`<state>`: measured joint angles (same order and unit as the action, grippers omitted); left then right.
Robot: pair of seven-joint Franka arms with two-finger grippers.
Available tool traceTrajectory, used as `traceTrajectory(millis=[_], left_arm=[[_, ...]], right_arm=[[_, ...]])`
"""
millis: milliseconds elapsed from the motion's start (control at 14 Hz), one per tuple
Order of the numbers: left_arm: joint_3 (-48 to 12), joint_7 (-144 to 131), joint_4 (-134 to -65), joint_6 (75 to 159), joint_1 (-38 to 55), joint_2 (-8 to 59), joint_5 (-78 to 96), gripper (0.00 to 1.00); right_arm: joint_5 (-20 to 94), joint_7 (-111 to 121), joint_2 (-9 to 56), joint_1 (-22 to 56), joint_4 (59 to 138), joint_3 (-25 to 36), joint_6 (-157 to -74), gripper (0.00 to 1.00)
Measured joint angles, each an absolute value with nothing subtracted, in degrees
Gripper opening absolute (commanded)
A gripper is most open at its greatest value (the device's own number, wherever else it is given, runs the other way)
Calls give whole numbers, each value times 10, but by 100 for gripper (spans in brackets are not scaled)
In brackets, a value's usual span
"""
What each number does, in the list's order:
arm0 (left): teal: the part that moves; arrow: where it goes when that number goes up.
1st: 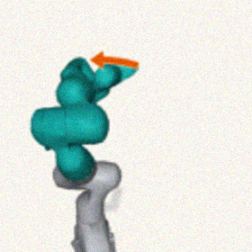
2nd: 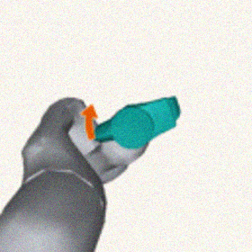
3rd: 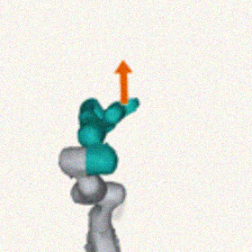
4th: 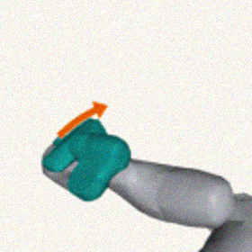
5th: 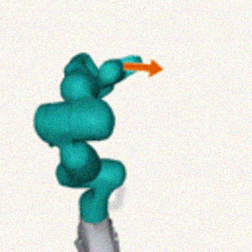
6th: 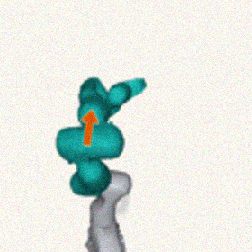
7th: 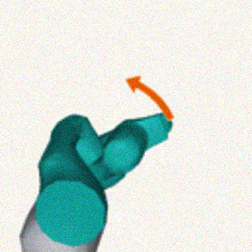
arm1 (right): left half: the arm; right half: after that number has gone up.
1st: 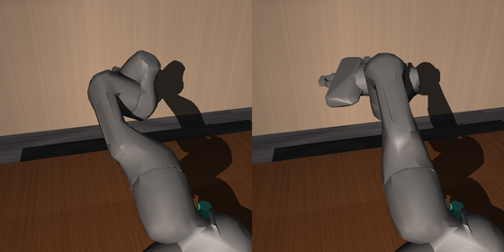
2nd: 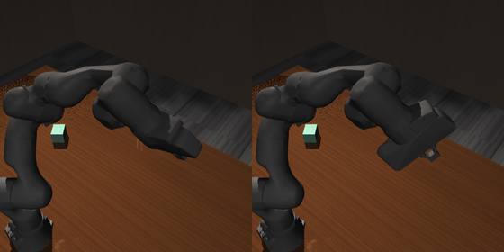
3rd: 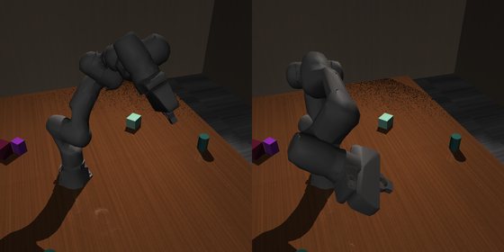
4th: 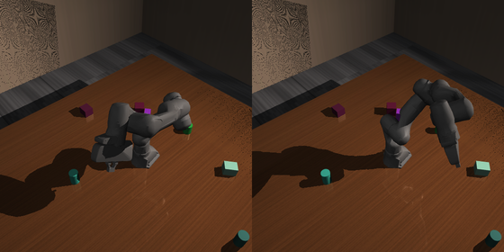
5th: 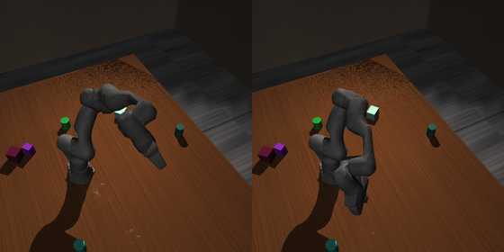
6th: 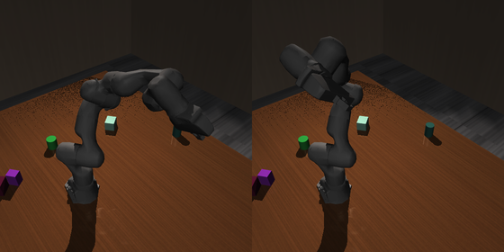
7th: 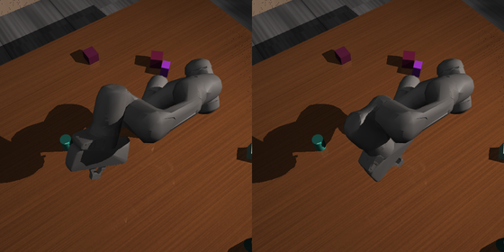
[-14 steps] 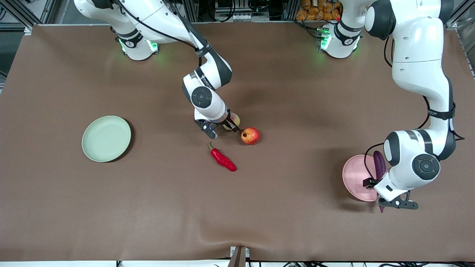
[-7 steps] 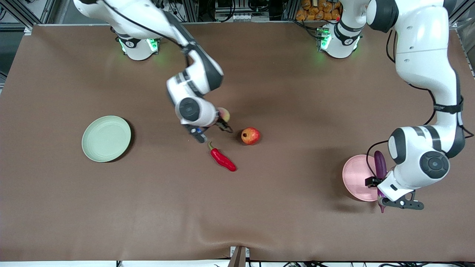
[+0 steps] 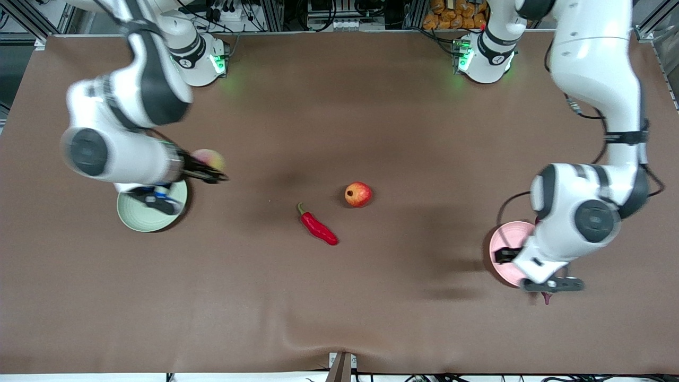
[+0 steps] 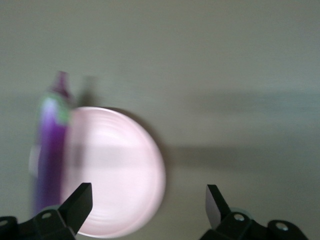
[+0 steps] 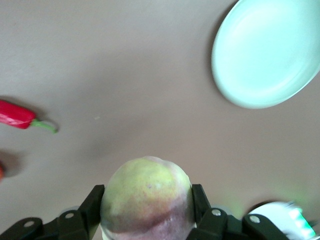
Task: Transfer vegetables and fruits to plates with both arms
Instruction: 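Place the peach on the green plate while the left gripper reaches the chili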
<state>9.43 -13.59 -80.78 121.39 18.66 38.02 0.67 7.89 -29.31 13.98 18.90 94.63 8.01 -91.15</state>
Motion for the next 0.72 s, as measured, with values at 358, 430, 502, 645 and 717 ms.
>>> traceTrajectory(millis=[358, 430, 502, 645, 717], left_arm=[[92, -366, -807, 1213, 305, 385, 7, 100], [91, -400, -805, 1215, 322, 388, 7, 100], [91, -431, -801, 1222, 337, 392, 7, 100], [88, -494, -798, 1255, 359, 401, 14, 100], [86, -526, -797, 1278, 368, 407, 17, 100]], right_arm=[[39, 6, 162, 53, 1079, 86, -1106, 0], [38, 40, 170, 39, 1109, 91, -1139, 0], [36, 66, 176, 31, 1129, 98, -1157, 0], [35, 115, 185, 27, 1145, 118, -1174, 0], [35, 138, 189, 25, 1151, 128, -1185, 0]])
